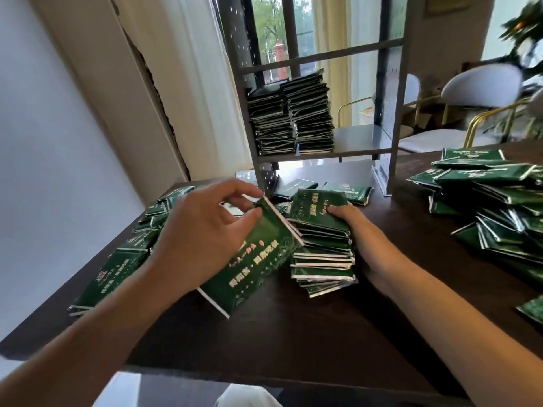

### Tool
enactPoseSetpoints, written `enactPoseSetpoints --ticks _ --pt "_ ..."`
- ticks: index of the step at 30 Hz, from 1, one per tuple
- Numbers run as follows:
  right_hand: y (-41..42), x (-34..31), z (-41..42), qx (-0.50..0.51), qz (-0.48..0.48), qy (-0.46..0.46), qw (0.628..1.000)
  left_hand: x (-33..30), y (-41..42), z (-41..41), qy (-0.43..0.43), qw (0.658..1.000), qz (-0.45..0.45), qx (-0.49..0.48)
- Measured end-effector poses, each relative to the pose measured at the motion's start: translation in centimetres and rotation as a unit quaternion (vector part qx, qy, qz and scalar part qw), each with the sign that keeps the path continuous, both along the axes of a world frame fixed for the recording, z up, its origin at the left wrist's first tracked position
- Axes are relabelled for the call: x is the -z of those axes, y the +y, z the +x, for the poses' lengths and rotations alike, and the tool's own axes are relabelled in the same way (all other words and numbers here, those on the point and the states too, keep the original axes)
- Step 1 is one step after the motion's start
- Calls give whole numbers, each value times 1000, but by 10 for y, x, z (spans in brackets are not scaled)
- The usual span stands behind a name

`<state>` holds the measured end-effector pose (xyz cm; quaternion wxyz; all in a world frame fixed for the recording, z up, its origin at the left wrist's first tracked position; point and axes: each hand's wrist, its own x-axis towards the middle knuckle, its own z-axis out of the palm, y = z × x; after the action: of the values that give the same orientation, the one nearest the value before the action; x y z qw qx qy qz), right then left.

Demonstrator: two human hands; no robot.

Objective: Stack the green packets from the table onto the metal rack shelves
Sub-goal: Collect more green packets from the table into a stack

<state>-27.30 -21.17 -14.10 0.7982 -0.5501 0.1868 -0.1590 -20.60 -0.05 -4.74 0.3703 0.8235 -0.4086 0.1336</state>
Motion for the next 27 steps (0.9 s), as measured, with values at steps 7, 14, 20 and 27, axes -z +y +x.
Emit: enactPoseSetpoints --ticks 7,14,20,27 --pt "-3 2 2 8 -6 -18 1000 -57 -32 13 187 979 -86 8" --pt "-7 6 6 3 -31 -25 999 -63 -59 20 -16 998 50 -28" --pt "-6 5 7 -2 -25 -38 999 -41 -120 5 -147 968 206 6" --pt "-9 6 7 -4 -35 -33 999 -21 -120 19 -63 989 113 66"
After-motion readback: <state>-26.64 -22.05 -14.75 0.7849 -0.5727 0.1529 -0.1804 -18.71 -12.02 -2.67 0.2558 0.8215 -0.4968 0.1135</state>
